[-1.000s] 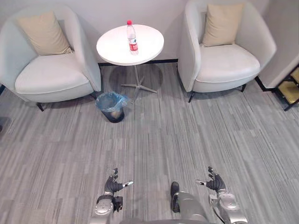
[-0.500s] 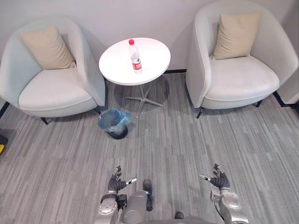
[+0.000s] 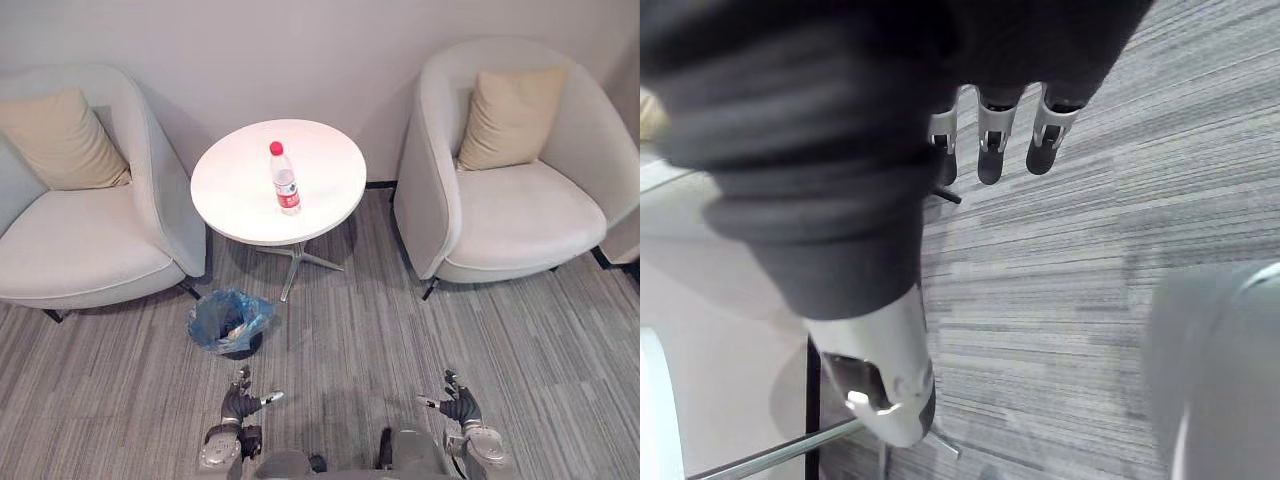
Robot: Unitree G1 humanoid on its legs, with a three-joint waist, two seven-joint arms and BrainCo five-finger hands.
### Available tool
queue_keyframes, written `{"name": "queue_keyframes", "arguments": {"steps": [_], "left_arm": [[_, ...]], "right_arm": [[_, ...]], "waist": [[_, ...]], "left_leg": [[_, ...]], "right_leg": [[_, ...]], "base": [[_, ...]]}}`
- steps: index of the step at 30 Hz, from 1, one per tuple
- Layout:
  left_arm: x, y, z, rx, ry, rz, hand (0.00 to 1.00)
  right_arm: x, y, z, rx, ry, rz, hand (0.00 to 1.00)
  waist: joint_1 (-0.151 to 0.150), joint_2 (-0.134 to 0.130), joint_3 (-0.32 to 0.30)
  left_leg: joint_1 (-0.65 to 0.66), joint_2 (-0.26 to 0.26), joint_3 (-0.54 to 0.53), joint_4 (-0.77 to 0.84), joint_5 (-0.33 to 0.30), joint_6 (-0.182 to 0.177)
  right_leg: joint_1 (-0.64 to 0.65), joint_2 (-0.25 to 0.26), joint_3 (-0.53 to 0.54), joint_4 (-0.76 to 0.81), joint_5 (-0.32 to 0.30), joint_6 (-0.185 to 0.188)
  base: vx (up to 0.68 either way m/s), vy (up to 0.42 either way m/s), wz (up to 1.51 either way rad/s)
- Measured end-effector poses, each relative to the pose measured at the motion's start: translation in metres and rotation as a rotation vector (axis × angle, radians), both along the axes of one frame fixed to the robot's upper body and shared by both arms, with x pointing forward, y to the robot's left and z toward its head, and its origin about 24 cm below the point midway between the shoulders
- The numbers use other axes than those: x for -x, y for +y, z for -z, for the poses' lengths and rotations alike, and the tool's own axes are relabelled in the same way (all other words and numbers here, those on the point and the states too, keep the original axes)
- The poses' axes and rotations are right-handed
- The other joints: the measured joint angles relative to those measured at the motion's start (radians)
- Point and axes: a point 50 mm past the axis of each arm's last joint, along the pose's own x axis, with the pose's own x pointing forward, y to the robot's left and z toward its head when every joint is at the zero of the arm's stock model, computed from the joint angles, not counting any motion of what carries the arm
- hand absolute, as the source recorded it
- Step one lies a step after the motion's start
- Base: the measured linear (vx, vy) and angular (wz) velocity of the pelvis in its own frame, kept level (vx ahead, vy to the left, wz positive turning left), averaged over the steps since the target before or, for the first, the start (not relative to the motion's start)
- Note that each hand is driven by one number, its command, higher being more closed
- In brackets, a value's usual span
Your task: Gather rubbish on tea table into small bin, then transfer packed bag to large trash can.
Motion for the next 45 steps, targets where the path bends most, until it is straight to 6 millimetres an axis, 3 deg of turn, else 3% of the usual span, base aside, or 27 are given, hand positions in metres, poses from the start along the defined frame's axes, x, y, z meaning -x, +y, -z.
{"name": "queue_keyframes", "arguments": {"steps": [1,2,3,4,6,9,10,11,13,15,18,19,20,23,25,26,30,31,34,35,37,40,45], "left_arm": [[-0.001,0.000,0.000,0.000,-0.004,0.000,0.00],[-0.001,0.002,-0.001,-0.006,-0.004,-0.001,0.00],[-0.001,0.003,-0.001,-0.010,-0.003,0.001,0.00],[-0.003,-0.003,0.001,0.007,0.003,0.000,0.00],[-0.004,-0.005,0.002,0.013,0.002,-0.001,0.00],[-0.009,-0.015,0.000,0.046,-0.014,-0.001,0.00],[-0.010,-0.019,0.000,0.058,-0.020,-0.002,0.00],[-0.009,-0.022,-0.001,0.067,-0.023,-0.002,0.00],[-0.007,-0.021,-0.001,0.068,-0.027,-0.005,0.00],[-0.008,-0.023,-0.002,0.072,-0.031,-0.003,0.00],[-0.008,-0.022,-0.001,0.070,-0.025,-0.003,0.00],[-0.005,-0.024,0.000,0.076,-0.017,-0.004,0.00],[-0.005,-0.024,0.001,0.075,-0.013,-0.006,0.00],[-0.004,-0.016,0.003,0.049,0.001,-0.001,0.00],[-0.002,-0.015,0.004,0.048,0.008,0.000,0.00],[0.001,-0.015,0.007,0.049,0.028,-0.002,0.00],[0.008,-0.004,0.008,0.016,0.044,0.002,0.00],[0.006,-0.003,0.007,0.010,0.041,0.009,0.00],[0.002,0.002,0.005,-0.007,0.030,0.011,0.00],[0.001,0.003,0.004,-0.011,0.025,0.012,0.00],[0.004,0.003,0.007,-0.007,0.043,0.005,0.00],[0.015,-0.009,0.014,0.037,0.075,-0.006,0.00],[0.016,-0.010,0.015,0.041,0.086,-0.008,0.00]], "right_arm": [[0.001,0.000,0.000,-0.001,0.003,0.001,0.00],[0.003,0.000,0.001,-0.002,0.009,0.003,0.00],[0.006,-0.001,0.002,0.001,0.015,0.006,0.00],[0.007,-0.008,0.003,0.017,0.028,0.011,0.00],[-0.005,-0.007,-0.001,0.015,0.000,0.011,0.00],[0.000,-0.003,-0.001,-0.008,-0.005,0.030,0.00],[-0.001,0.001,-0.003,-0.017,-0.023,0.027,0.00],[-0.002,0.005,-0.005,-0.029,-0.045,0.024,0.00],[-0.008,0.009,-0.008,-0.045,-0.072,0.037,0.00],[-0.009,0.005,-0.009,-0.042,-0.080,0.059,0.00],[-0.009,0.000,-0.009,-0.039,-0.078,0.097,0.00],[-0.005,-0.006,-0.007,-0.022,-0.061,0.103,0.00],[-0.004,-0.007,-0.006,-0.017,-0.048,0.104,0.00],[-0.001,-0.005,-0.002,-0.025,-0.018,0.095,0.00],[-0.001,-0.006,-0.002,-0.018,-0.016,0.089,0.00],[-0.002,-0.005,-0.001,-0.011,-0.010,0.076,0.00],[-0.004,0.003,-0.001,-0.010,-0.006,0.030,0.00],[-0.004,0.005,0.000,-0.011,-0.002,0.023,0.00],[-0.002,0.003,0.000,0.000,0.003,0.018,0.00],[-0.002,0.004,0.000,-0.001,0.003,0.017,0.00],[0.004,0.001,0.003,0.005,0.023,0.020,0.00],[0.001,-0.003,0.000,0.021,0.008,0.014,0.00],[0.002,-0.001,0.000,0.032,0.007,0.001,0.00]], "waist": [[-0.002,0.001,0.001],[-0.002,-0.015,-0.006],[-0.005,-0.030,-0.009],[-0.003,-0.002,-0.010],[-0.006,0.009,-0.012],[-0.015,0.018,-0.008],[0.001,0.017,-0.003],[0.008,0.016,0.000],[0.012,0.006,0.004],[0.024,0.011,0.004],[0.034,0.015,0.007],[0.034,0.036,0.002],[0.035,0.051,0.001],[0.052,-0.008,-0.006],[0.057,-0.021,-0.007],[0.057,-0.019,-0.008],[0.048,-0.023,-0.020],[0.031,-0.031,-0.024],[0.024,-0.030,-0.024],[0.026,-0.040,-0.030],[0.026,-0.053,-0.043],[0.031,-0.008,-0.071],[0.031,-0.010,-0.070]], "left_leg": [[0.021,0.012,-0.018,-0.005,-0.001,-0.003],[0.038,0.011,-0.040,-0.007,-0.010,-0.037],[0.056,0.010,-0.064,-0.002,-0.033,-0.077],[0.068,0.041,-0.087,-0.001,-0.048,-0.101],[0.032,0.079,-0.124,0.067,-0.031,-0.130],[-0.082,0.126,-0.144,0.385,0.034,-0.201],[-0.139,0.155,-0.136,0.526,0.087,-0.202],[-0.209,0.200,-0.090,0.680,0.075,-0.194],[-0.308,0.231,-0.006,0.737,0.052,-0.157],[-0.356,0.222,0.046,0.622,0.040,-0.141],[-0.367,0.155,0.071,0.249,0.064,-0.156],[-0.350,0.135,0.065,0.104,0.190,-0.161],[-0.347,0.135,0.061,0.095,0.233,-0.104],[-0.313,0.064,0.075,0.056,0.215,-0.083],[-0.284,0.027,0.086,0.033,0.190,-0.070],[-0.243,0.007,0.094,0.014,0.160,-0.065],[-0.164,-0.017,0.060,-0.043,0.154,-0.045],[-0.163,-0.018,0.033,-0.042,0.152,-0.042],[-0.150,0.003,-0.032,-0.037,0.163,-0.055],[-0.149,-0.001,-0.057,-0.034,0.166,-0.061],[-0.139,-0.027,-0.106,-0.033,0.151,-0.091],[-0.141,0.020,-0.136,-0.046,0.152,-0.110],[-0.133,0.050,-0.182,-0.084,0.175,-0.145]], "right_leg": [[-0.007,0.015,0.014,-0.113,0.040,-0.014],[0.002,0.028,0.045,-0.284,0.144,-0.009],[0.010,0.027,0.068,-0.334,0.325,-0.027],[0.006,0.049,0.053,-0.296,0.304,-0.067],[0.016,0.063,0.012,-0.282,0.246,-0.098],[0.141,0.083,-0.062,-0.354,0.214,-0.122],[0.200,0.094,-0.069,-0.395,0.207,-0.133],[0.267,0.108,-0.082,-0.438,0.197,-0.147],[0.344,0.112,-0.089,-0.505,0.191,-0.156],[0.372,0.108,-0.092,-0.539,0.199,-0.142],[0.413,0.086,-0.098,-0.554,0.184,-0.114],[0.417,0.094,-0.094,-0.551,0.167,-0.088],[0.420,0.096,-0.086,-0.549,0.156,-0.075],[0.424,0.023,-0.077,-0.533,0.117,-0.030],[0.420,-0.013,-0.068,-0.479,0.082,-0.005],[0.399,-0.041,-0.040,-0.374,0.060,0.021],[0.287,-0.072,0.013,-0.066,0.066,0.054],[0.272,-0.066,0.025,-0.049,0.041,0.038],[0.204,-0.002,0.088,-0.122,-0.011,0.011],[0.193,0.010,0.117,-0.232,0.011,0.000],[0.202,-0.006,0.109,-0.342,0.154,-0.021],[0.263,0.040,0.078,-0.446,0.187,-0.046],[0.308,0.074,0.032,-0.525,0.221,-0.070]], "base": [[0.53,-0.231,0.73],[0.46,-0.221,0.70],[0.58,-0.284,0.53],[0.38,-0.207,0.29],[0.42,-0.271,0.38],[0.40,-0.279,0.68],[0.30,-0.184,0.31],[0.29,-0.163,0.24],[0.25,-0.116,0.15],[0.18,-0.042,0.01],[0.30,0.103,0.08],[0.27,0.146,0.07],[0.23,0.142,-0.01],[0.21,0.121,0.03],[0.22,0.102,-0.03],[0.17,0.091,-0.06],[0.19,0.082,0.20],[0.22,-0.018,0.80],[0.21,-0.090,0.76],[0.19,-0.126,0.81],[0.19,-0.163,0.74],[0.19,-0.170,0.28],[0.02,-0.103,0.22]]}}
